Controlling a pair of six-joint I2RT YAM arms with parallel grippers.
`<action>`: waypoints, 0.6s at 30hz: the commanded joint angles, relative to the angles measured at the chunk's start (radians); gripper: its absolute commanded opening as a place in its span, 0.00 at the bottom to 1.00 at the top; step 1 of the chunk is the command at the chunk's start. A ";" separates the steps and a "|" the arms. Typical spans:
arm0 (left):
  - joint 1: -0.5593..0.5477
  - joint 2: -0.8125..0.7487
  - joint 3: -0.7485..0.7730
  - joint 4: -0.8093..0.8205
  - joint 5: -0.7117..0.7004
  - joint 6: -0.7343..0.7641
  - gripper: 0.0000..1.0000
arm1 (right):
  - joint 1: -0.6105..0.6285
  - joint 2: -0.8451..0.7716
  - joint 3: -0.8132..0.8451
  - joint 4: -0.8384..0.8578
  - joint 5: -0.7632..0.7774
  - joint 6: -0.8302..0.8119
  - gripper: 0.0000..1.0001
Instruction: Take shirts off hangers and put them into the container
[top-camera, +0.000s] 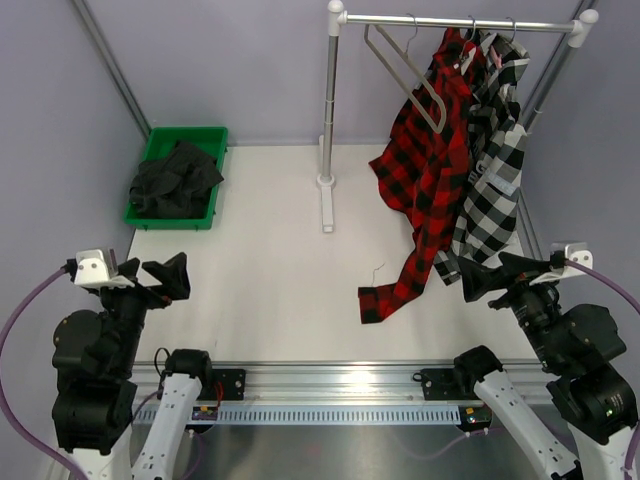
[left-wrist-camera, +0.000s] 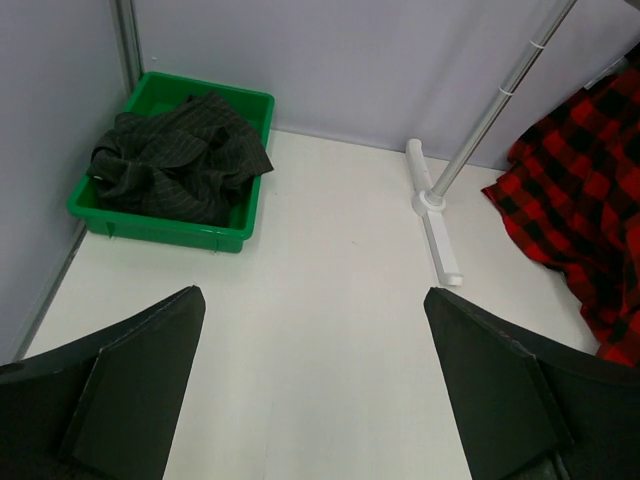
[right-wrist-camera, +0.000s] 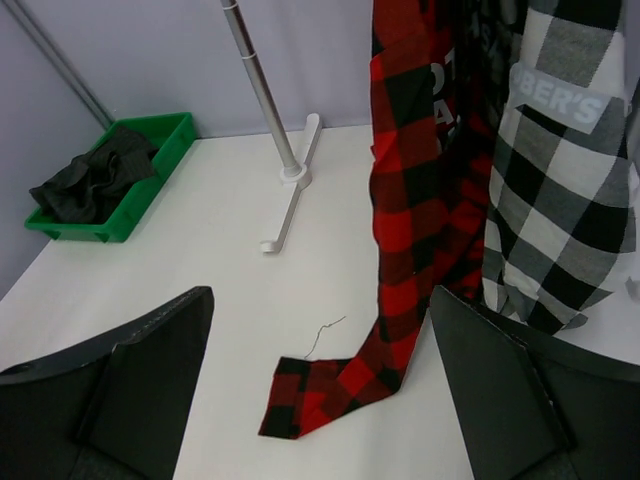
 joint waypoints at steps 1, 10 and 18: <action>-0.046 -0.071 -0.060 -0.023 -0.096 0.056 0.99 | -0.001 -0.027 -0.027 0.011 0.085 -0.039 0.99; -0.077 -0.133 -0.163 0.006 -0.137 0.057 0.99 | -0.001 -0.073 -0.076 0.047 0.098 -0.049 1.00; -0.086 -0.125 -0.178 0.024 -0.131 0.060 0.99 | -0.003 -0.093 -0.110 0.074 0.094 -0.045 0.99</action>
